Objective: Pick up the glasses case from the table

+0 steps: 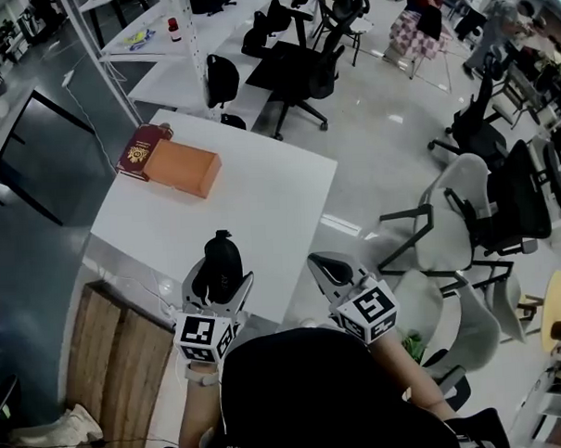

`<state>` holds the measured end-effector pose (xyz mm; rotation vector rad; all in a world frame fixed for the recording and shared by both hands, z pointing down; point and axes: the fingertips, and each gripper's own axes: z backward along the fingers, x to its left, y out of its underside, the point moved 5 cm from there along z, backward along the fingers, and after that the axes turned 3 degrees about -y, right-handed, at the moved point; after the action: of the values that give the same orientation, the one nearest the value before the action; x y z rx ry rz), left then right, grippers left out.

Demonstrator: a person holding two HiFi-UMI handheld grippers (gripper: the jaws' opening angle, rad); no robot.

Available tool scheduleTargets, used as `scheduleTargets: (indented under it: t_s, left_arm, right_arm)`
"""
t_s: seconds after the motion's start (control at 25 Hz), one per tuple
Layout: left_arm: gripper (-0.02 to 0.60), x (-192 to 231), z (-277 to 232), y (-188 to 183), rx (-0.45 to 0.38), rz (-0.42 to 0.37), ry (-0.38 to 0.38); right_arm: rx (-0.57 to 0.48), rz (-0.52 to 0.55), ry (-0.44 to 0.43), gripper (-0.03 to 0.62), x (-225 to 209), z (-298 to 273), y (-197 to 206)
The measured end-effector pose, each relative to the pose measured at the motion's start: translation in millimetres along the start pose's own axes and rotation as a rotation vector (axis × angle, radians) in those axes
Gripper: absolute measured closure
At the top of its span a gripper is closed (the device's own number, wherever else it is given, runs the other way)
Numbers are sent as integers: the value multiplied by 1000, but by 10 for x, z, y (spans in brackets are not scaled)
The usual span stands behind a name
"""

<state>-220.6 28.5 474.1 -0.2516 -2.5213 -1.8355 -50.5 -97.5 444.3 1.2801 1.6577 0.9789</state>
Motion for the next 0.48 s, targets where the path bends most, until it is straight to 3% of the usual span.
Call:
scheduleTargets:
  t_s: [0.48]
  left_arm:
    - [186,21,-63,8,11,-1,11]
  right_arm:
    - [10,-34,35,565,-87,55,55]
